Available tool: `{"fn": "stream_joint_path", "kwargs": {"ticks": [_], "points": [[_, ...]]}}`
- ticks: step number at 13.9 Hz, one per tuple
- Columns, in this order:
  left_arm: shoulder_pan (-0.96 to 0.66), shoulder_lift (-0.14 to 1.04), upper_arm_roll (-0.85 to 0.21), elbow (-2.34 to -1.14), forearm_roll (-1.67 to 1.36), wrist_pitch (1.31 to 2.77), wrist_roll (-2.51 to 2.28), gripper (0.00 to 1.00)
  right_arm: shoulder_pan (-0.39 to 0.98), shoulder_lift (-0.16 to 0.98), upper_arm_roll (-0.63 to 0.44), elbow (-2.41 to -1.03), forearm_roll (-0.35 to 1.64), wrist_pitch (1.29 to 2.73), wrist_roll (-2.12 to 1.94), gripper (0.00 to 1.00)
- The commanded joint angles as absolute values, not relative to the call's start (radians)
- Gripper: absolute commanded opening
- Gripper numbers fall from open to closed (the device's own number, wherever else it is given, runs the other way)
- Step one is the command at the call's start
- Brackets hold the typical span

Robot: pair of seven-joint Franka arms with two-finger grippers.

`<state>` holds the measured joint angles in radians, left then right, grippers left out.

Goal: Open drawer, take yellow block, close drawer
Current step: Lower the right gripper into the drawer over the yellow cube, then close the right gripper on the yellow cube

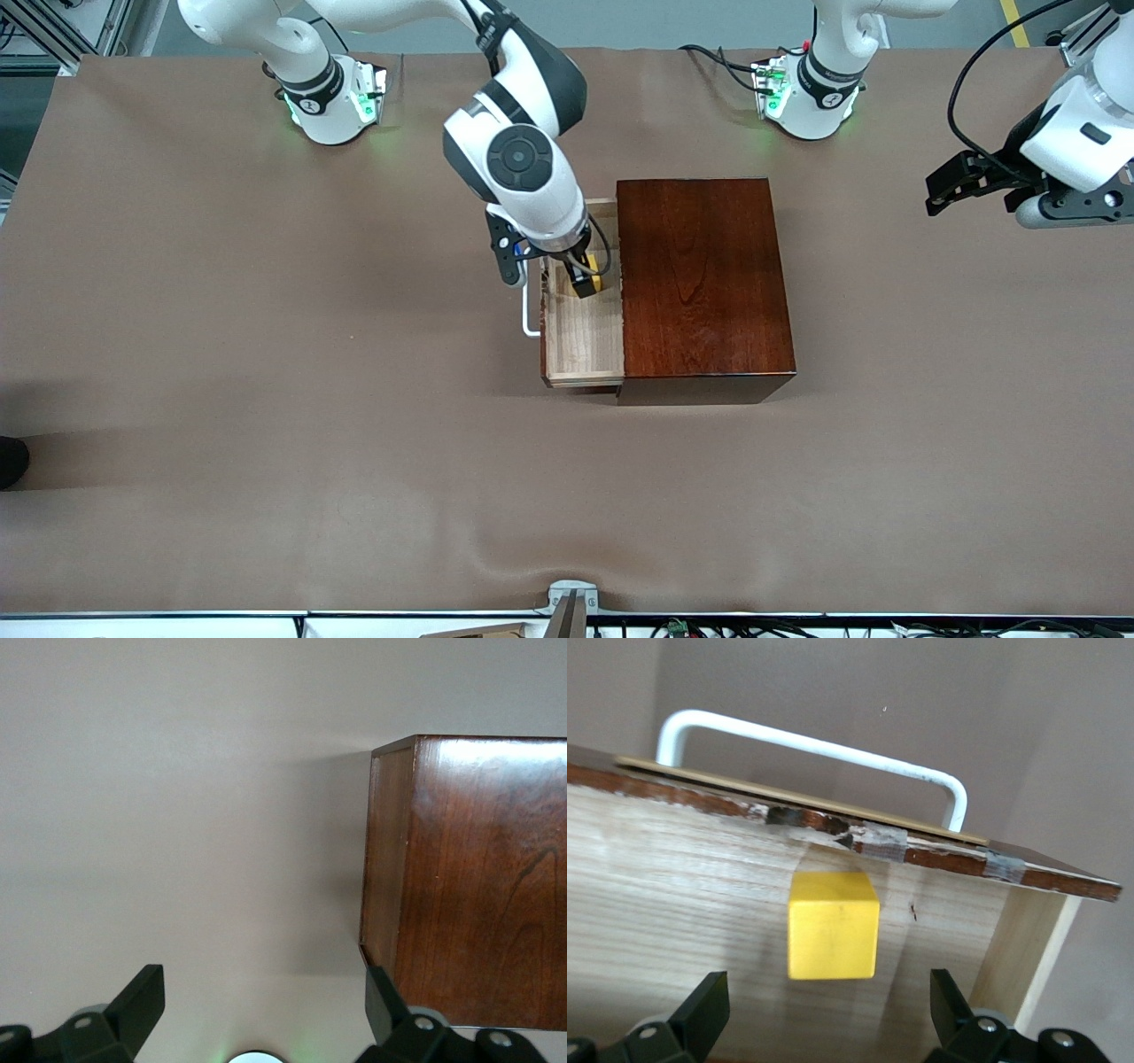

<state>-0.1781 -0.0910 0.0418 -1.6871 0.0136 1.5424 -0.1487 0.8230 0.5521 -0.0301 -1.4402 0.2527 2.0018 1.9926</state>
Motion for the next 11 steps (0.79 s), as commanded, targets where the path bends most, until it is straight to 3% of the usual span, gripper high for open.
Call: {"fn": "stream_joint_path", "kwargs": {"ticks": [1, 11], "points": [[-0.077, -0.081, -0.066, -1.678, 0.015, 1.543, -0.127, 1.0, 0.851, 0.567, -0.043, -1.447, 0.229, 2.028, 2.017, 1.0], [-0.071, -0.084, -0.083, -1.681, 0.015, 1.543, -0.127, 1.0, 0.89, 0.592, -0.044, -1.509, 0.189, 2.132, 2.052, 1.0]]}}
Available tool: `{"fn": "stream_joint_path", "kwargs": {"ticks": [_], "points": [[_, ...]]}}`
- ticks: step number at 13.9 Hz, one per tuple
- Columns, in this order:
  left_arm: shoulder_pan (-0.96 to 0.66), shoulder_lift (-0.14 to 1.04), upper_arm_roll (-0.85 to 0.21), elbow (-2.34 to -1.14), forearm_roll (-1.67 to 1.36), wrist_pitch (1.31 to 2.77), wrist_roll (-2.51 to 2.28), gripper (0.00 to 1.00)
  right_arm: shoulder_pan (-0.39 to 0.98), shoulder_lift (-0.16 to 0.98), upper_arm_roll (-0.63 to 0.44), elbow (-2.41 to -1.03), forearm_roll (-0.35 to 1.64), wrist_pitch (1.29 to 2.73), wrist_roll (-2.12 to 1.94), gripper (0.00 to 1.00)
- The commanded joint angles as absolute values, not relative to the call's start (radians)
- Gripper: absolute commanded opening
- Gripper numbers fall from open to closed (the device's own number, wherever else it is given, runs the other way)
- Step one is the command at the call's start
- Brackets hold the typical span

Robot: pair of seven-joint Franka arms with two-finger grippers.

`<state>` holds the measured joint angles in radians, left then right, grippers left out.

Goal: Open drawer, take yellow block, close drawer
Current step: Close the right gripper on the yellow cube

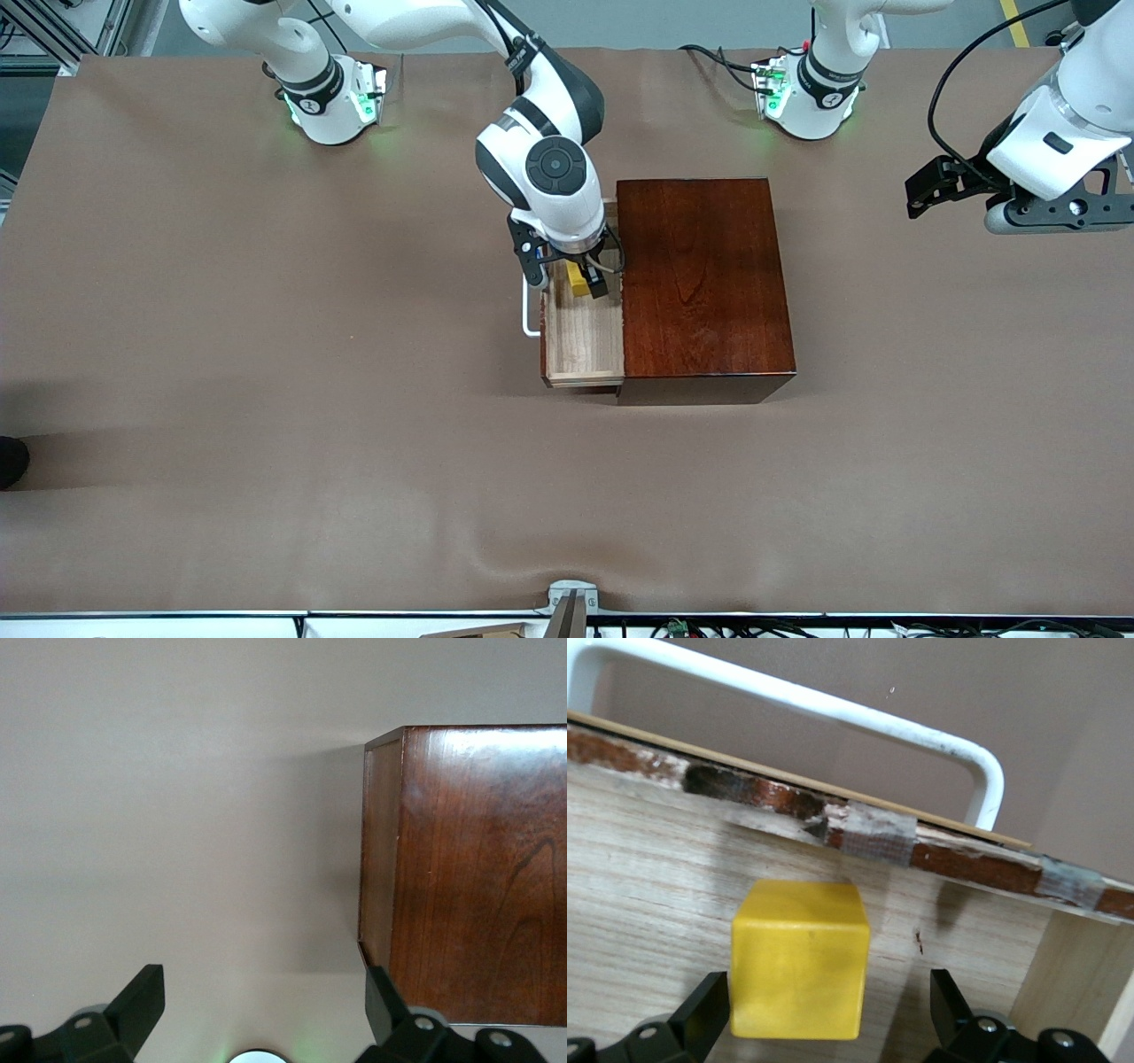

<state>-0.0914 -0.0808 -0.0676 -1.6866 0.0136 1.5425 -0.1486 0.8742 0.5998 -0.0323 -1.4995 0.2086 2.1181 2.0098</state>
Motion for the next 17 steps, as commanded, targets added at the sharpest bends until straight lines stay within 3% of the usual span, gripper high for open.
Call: {"fn": "stream_joint_path", "kwargs": {"ticks": [1, 2, 4, 5, 6, 7, 13, 17], "points": [[-0.071, -0.086, -0.083, -1.68, 0.015, 1.543, -0.127, 1.0, 0.89, 0.592, -0.043, -1.509, 0.19, 2.132, 2.052, 0.96], [-0.069, -0.087, -0.083, -1.68, 0.015, 1.543, -0.127, 1.0, 0.89, 0.594, -0.043, -1.509, 0.193, 2.132, 2.052, 0.88], [-0.069, -0.087, -0.083, -1.678, 0.015, 1.543, -0.126, 1.0, 0.89, 0.594, -0.043, -1.506, 0.193, 2.134, 2.052, 0.41], [-0.069, -0.089, -0.083, -1.68, 0.015, 1.542, -0.126, 1.0, 0.89, 0.592, -0.043, -1.506, 0.193, 2.134, 2.052, 0.27], [-0.069, -0.089, -0.083, -1.68, 0.015, 1.542, -0.126, 1.0, 0.887, 0.592, -0.043, -1.505, 0.195, 2.132, 2.052, 0.06], [-0.069, -0.089, -0.083, -1.678, 0.015, 1.542, -0.126, 1.0, 0.885, 0.591, -0.043, -1.503, 0.195, 2.129, 2.051, 0.0], [-0.069, -0.091, -0.08, -1.671, 0.014, 1.537, -0.126, 1.0, 0.865, 0.554, -0.044, -1.488, 0.202, 2.105, 2.052, 0.0], [-0.072, -0.097, -0.086, -1.663, 0.002, 1.528, -0.127, 1.0, 0.83, 0.541, -0.044, -1.421, 0.204, 2.007, 2.051, 0.0]]}}
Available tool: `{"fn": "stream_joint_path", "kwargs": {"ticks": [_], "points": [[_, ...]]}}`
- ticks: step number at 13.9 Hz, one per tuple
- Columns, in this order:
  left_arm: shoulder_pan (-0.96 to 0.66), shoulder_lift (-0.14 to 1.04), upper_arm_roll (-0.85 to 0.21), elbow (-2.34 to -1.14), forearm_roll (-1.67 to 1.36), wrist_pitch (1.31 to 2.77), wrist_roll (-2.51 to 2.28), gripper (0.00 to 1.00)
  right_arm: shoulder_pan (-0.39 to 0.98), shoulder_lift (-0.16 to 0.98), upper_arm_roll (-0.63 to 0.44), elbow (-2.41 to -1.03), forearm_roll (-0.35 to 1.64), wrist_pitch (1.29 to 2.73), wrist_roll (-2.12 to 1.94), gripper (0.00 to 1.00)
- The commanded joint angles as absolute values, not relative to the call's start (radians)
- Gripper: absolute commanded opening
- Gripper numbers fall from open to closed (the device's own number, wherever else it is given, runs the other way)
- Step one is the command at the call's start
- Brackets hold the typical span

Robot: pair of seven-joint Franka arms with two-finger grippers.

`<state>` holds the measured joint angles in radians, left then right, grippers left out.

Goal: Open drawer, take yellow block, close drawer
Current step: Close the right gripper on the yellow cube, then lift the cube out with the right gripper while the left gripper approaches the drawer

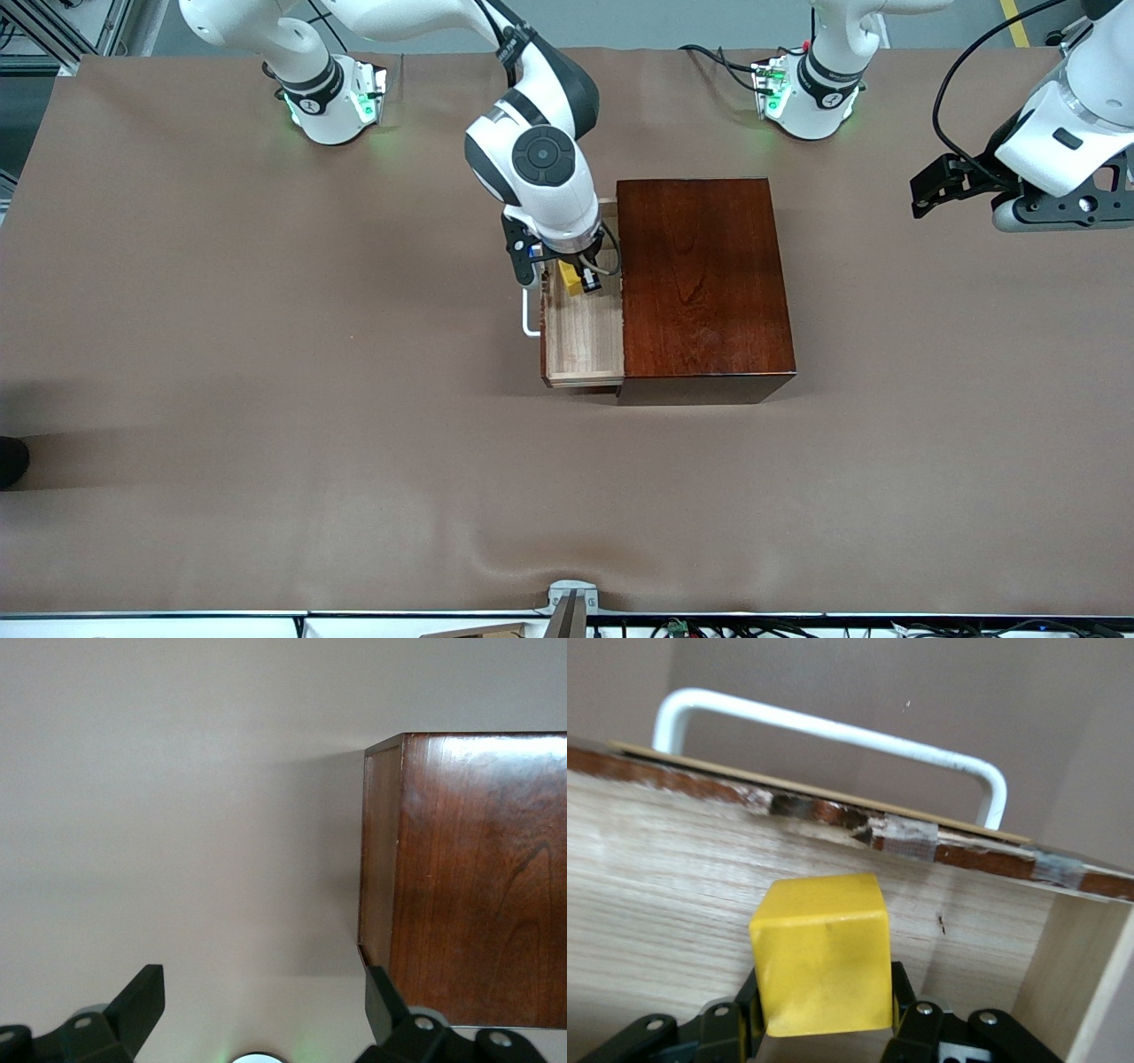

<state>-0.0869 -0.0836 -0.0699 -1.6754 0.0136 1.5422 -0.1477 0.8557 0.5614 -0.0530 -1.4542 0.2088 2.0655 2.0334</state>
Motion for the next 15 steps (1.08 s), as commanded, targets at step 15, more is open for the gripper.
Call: {"fn": "stream_joint_path", "kwargs": {"ticks": [15], "points": [[-0.305, 0.36, -0.449, -1.298, -0.034, 1.661, -1.015, 1.0, 0.577, 0.459, -0.048, -1.308, 0.193, 1.655, 1.576, 0.0]]}}
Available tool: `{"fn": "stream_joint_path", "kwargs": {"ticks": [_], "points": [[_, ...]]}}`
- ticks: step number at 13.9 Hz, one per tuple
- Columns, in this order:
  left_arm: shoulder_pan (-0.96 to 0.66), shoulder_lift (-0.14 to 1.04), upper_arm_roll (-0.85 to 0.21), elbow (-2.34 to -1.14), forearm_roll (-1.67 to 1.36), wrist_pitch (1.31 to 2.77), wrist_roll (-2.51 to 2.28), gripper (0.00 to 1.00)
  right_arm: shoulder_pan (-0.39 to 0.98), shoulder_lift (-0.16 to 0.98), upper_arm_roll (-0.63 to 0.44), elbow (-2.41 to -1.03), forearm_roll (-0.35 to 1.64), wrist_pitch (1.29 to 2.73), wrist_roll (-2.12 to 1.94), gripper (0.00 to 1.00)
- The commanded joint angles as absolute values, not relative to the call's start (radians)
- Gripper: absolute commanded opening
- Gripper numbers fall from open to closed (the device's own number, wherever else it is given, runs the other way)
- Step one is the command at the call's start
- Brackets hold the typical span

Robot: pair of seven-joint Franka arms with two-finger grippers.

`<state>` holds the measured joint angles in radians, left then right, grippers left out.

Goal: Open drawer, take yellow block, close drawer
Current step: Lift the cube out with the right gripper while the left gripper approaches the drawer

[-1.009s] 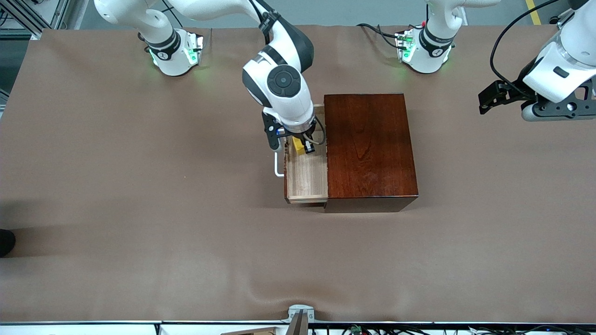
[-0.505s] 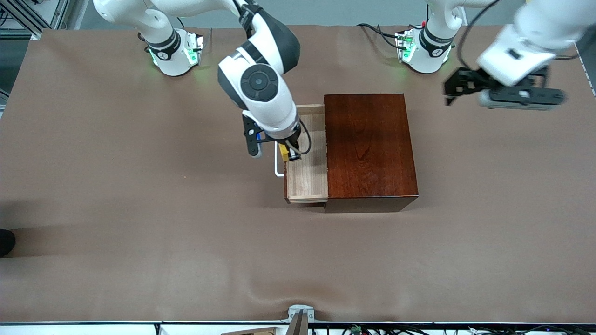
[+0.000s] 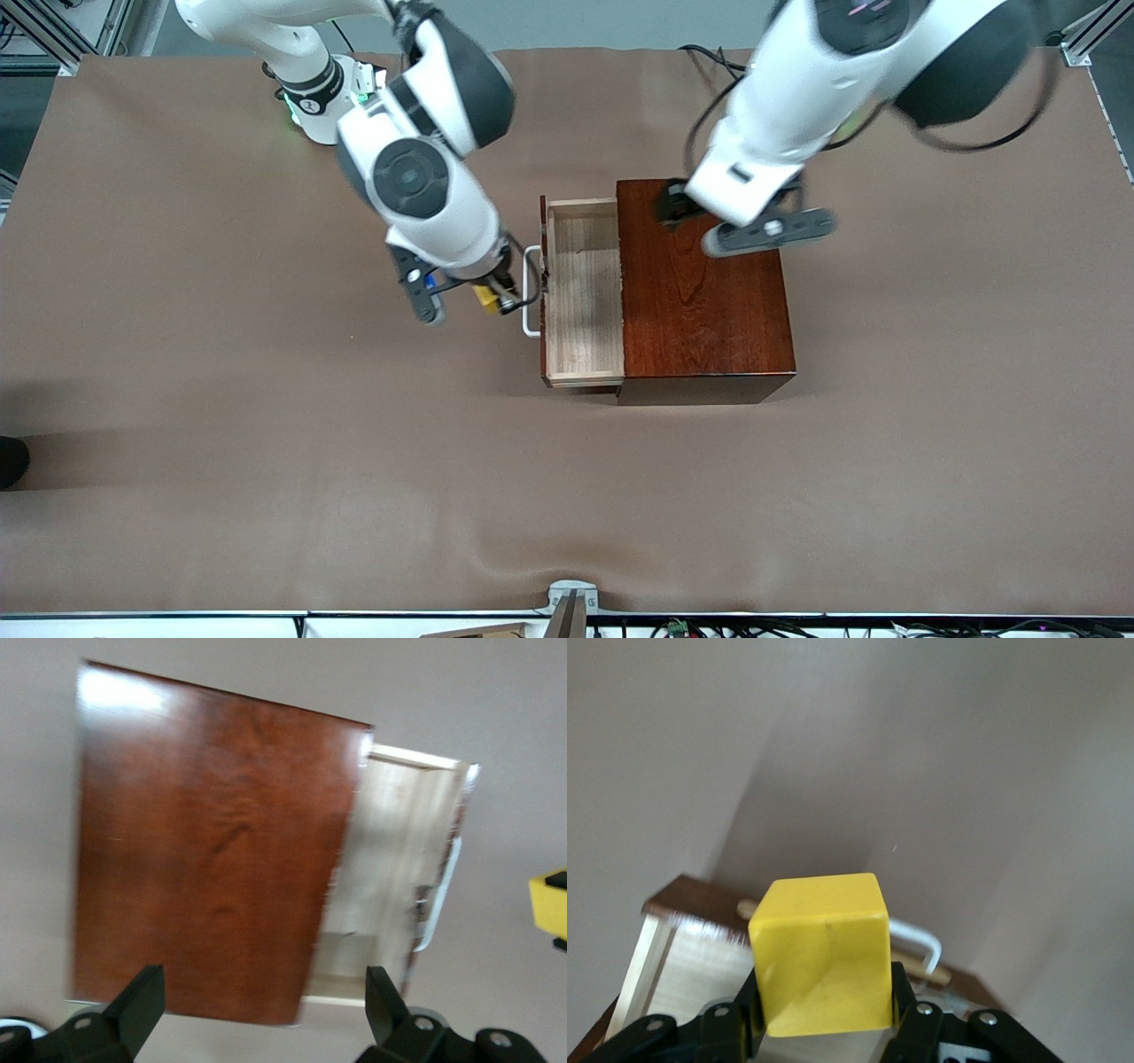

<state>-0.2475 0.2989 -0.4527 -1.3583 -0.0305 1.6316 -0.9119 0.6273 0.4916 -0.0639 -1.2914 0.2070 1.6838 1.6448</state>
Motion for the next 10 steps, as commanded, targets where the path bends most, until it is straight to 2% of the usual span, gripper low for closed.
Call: {"fn": "stream_joint_path", "kwargs": {"ticks": [1, 4, 7, 10], "points": [[-0.351, 0.391, -0.44, -1.295, -0.031, 1.698, -1.073, 1.0, 0.552, 0.456, -0.048, -1.31, 0.193, 1.635, 1.522, 0.0], [-0.5, 0.48, -0.344, -1.26, 0.003, 1.843, -1.269, 1.0, 0.453, 0.456, -0.048, -1.312, 0.193, 1.583, 1.338, 0.0], [-0.717, 0.581, -0.185, -1.2, 0.003, 1.978, -1.48, 1.0, 0.37, 0.453, -0.049, -1.344, 0.18, 1.543, 1.156, 0.0], [-0.897, 0.67, -0.027, -1.195, 0.002, 2.172, -1.67, 1.0, 0.283, 0.454, -0.049, -1.396, 0.132, 1.543, 0.967, 0.0]]}}
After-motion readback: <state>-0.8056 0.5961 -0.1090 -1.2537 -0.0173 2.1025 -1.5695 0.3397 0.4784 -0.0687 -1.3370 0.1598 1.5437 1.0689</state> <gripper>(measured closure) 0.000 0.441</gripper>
